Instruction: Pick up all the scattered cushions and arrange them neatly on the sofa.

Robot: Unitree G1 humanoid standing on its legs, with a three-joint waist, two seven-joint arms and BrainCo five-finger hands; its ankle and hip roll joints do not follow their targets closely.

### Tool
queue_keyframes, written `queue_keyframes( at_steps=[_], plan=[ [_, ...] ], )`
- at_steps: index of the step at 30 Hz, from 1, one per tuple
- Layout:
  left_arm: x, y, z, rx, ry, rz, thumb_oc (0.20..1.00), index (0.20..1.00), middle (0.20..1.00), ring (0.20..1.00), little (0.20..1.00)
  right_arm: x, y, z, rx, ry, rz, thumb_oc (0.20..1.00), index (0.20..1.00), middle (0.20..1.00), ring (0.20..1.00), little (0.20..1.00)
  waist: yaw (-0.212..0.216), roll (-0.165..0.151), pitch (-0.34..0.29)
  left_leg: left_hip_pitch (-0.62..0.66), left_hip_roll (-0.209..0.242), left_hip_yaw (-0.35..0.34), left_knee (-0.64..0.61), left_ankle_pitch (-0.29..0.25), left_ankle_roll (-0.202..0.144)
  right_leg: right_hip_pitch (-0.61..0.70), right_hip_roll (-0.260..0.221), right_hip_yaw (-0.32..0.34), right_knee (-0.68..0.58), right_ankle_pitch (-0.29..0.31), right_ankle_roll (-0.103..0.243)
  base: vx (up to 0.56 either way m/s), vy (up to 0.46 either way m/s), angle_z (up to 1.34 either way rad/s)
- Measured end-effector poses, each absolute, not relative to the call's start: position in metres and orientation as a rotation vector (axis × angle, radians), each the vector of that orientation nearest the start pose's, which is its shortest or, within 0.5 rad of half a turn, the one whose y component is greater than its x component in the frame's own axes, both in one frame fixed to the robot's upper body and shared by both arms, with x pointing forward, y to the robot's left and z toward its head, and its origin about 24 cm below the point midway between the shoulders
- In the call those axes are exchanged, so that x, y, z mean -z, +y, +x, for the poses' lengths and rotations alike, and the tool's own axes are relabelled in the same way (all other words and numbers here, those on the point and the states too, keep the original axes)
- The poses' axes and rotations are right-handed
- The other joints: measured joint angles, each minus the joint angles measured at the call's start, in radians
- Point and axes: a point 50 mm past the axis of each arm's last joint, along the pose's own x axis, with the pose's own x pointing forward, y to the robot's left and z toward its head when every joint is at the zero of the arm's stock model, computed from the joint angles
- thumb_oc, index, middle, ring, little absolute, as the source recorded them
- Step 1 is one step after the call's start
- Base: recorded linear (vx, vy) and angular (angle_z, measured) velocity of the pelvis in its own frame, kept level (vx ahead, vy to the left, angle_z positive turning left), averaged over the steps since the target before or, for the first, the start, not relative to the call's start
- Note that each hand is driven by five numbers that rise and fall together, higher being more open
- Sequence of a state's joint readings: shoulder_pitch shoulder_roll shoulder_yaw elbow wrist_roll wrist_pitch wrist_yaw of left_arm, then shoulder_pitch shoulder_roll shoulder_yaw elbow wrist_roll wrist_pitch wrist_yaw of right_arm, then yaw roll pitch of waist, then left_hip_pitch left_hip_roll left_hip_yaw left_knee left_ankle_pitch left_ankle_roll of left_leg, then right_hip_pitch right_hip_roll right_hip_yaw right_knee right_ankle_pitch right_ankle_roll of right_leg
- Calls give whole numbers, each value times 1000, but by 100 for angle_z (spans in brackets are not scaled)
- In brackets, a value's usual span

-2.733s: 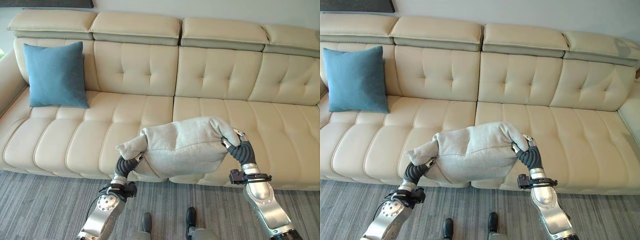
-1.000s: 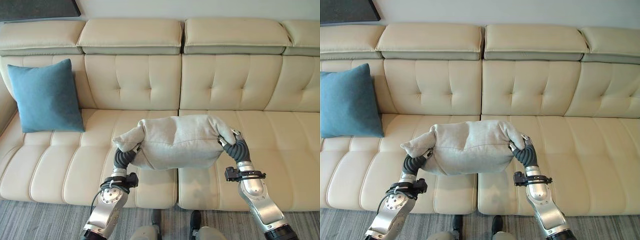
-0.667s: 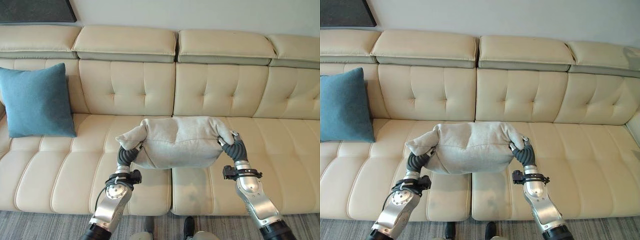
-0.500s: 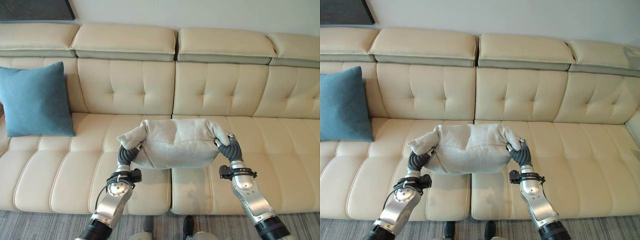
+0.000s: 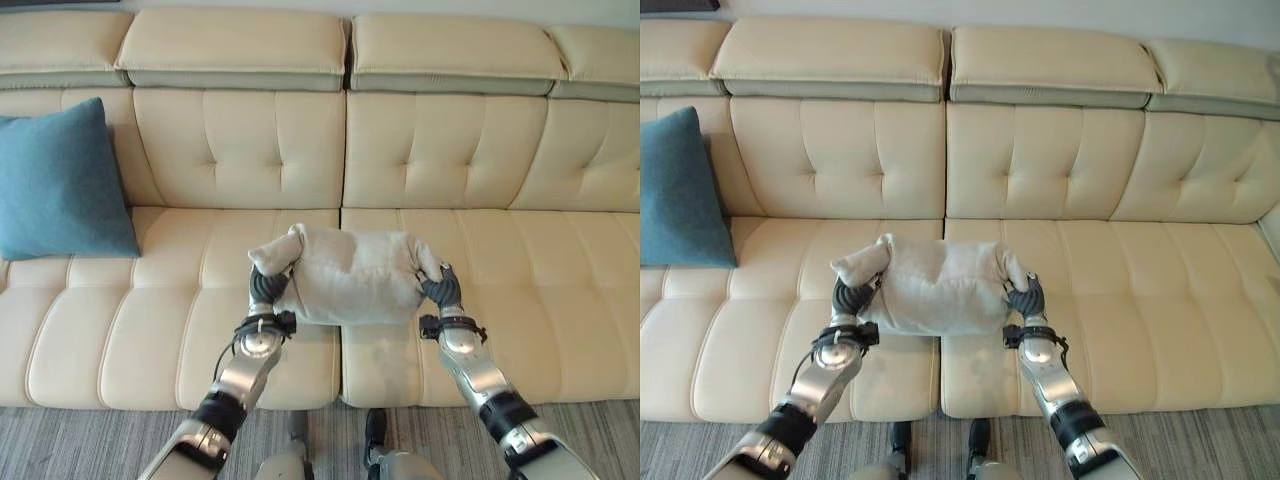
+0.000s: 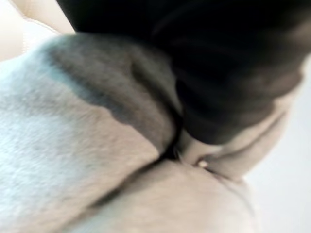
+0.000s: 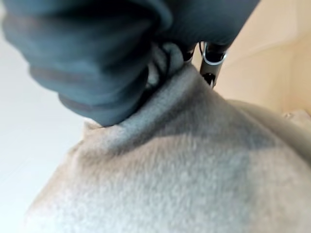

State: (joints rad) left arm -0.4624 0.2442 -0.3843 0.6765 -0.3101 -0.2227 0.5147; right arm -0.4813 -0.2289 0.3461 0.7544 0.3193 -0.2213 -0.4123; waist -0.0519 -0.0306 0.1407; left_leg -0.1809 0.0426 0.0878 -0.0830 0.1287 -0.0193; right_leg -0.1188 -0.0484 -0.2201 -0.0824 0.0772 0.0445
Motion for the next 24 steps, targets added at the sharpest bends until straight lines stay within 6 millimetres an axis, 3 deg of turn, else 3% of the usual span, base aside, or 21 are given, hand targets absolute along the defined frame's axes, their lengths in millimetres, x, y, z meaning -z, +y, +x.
queue_keyframes(
  at_steps=[2, 4, 7, 10, 13, 18, 21, 22, 24],
  plan=[
    [-52, 159, 355, -254, 39, 128, 1000, 1000, 1000, 1000, 1000, -39, -161, 359, 202, 143, -132, 1000, 1000, 1000, 1000, 1000, 4, 6, 6, -16, 4, 2, 0, 9, 0, -18, 3, 0, 0, 7, 2, -13, 5, -5],
    [-66, 162, 368, -244, 37, 121, 1000, 1000, 1000, 1000, 1000, -55, -169, 373, 202, 136, -174, 1000, 1000, 1000, 1000, 1000, 2, 13, 13, -19, 6, 2, 0, 13, -1, -21, 5, 0, 0, 15, -6, 13, 10, -4],
    [-76, 188, 382, -328, 109, -64, 1000, 1000, 1000, 1000, 1000, -76, -184, 388, 254, 159, -175, 1000, 1000, 1000, 1000, 1000, -2, 21, 18, -8, 9, 3, 0, 13, -1, -12, 8, 0, 0, 22, -15, 0, 0, 0],
    [-88, 199, 389, -368, 118, -243, 1000, 1000, 1000, 1000, 1000, -91, -192, 396, 292, 167, -152, 1000, 1000, 1000, 1000, 1000, -5, 26, 20, -7, 10, 2, 0, 13, -1, -9, 10, -1, 0, 22, -15, 0, 0, 0],
    [-96, 208, 391, -374, 96, -297, 1000, 1000, 1000, 1000, 1000, -105, -202, 400, 315, 149, -166, 1000, 1000, 1000, 1000, 1000, -2, 26, 21, -3, 9, 1, 0, 13, 0, -4, 9, -2, 0, 22, -16, 24, 6, 2],
    [-99, 254, 381, -499, 65, -441, 1000, 1000, 1000, 1000, 1000, -119, -236, 396, 435, 90, 20, 1000, 1000, 1000, 1000, 1000, -3, 27, 25, 15, 8, -4, 0, 13, 0, 17, 8, -3, 0, 18, -13, 41, 10, 4],
    [-76, 292, 356, -616, 78, -535, 1000, 1000, 1000, 1000, 1000, -100, -268, 376, 580, 57, 330, 1000, 1000, 1000, 1000, 1000, 3, 29, 26, 39, 6, -8, 0, 12, 0, 43, 7, -3, 0, 16, -12, 37, 23, 4],
    [-59, 312, 337, -688, 103, -547, 1000, 1000, 1000, 1000, 1000, -85, -290, 357, 688, 32, 442, 1000, 1000, 1000, 1000, 1000, 2, 30, 27, 40, 7, -12, -1, 9, -1, 45, 8, -4, -6, 10, -10, 7, 36, 5],
    [-39, 317, 318, -715, 129, -547, 1000, 1000, 1000, 1000, 1000, -72, -295, 344, 733, 18, 465, 1000, 1000, 1000, 1000, 1000, 6, 34, 28, 40, 6, -15, -5, 9, -1, 47, 8, -5, -6, 8, -6, 12, 16, 3]
  ],
)
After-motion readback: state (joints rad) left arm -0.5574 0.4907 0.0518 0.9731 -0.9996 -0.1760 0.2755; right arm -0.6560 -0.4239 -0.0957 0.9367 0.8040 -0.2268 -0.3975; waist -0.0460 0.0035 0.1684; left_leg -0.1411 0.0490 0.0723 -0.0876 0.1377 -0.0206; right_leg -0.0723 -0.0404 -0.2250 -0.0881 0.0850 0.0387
